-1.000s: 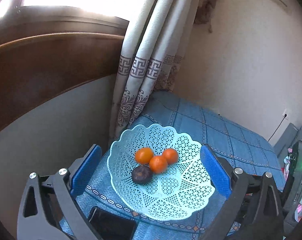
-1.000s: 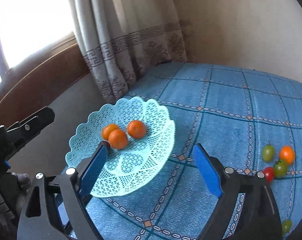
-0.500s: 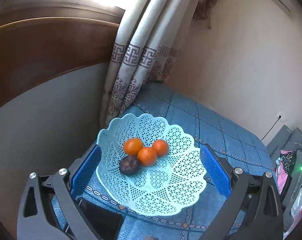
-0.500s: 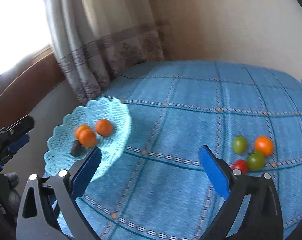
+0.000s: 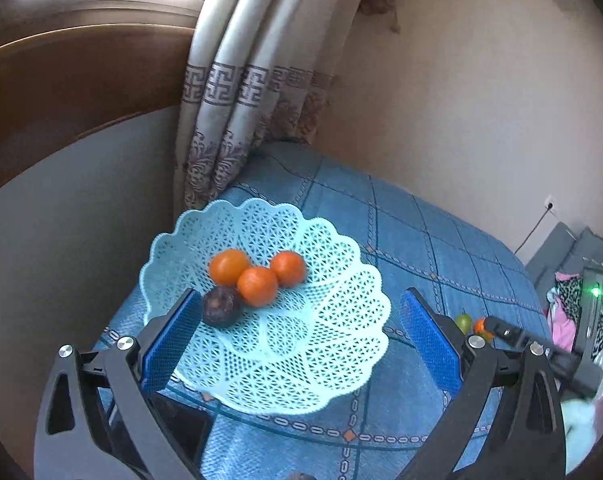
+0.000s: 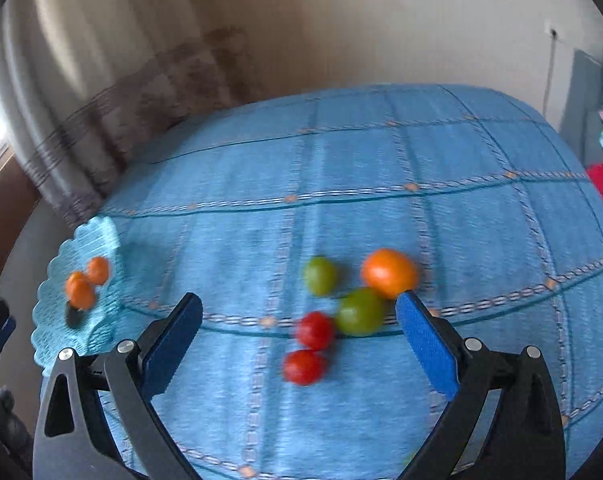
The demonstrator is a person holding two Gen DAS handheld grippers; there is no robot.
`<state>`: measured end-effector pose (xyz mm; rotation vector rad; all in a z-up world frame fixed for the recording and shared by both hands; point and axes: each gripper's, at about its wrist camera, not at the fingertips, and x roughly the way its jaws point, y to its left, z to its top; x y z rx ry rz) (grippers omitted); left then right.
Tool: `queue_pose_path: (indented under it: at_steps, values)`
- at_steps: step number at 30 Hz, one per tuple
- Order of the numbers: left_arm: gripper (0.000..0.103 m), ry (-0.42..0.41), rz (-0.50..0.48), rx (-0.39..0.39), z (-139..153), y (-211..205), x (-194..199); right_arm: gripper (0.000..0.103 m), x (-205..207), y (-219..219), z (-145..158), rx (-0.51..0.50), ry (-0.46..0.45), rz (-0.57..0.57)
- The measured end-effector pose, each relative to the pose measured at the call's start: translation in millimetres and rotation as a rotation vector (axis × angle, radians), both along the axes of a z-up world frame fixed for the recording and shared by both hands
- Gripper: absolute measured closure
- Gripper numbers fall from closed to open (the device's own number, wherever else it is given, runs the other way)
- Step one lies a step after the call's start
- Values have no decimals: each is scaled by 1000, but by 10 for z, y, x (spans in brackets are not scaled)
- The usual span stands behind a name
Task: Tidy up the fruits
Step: 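Move both tools back toward the remaining tomatoes and tangerine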
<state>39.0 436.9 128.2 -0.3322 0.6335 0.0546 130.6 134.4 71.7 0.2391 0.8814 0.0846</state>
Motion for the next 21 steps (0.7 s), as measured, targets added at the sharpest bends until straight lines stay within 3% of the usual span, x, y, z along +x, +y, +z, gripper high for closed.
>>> queue_pose_path:
  at_steps: [8,13,16,18,21]
  values:
    - [3,25,-52,28,-66,-181,51,6,255,-547,-190,59,102,-117]
    - [3,36,-72,35,-97,-251,65,6,383,-614,-310,66,136,-141]
    - [3,40,-83,37,-108,-289,67,15,443,-580,-363,49,151,-138]
    - [3,42,-93,38,-112,-321,70,26,485,-552,-412,44,165,-134]
    - [3,47,-120,44,-129,-407,80,29,539,-500,-467,37,178,-126]
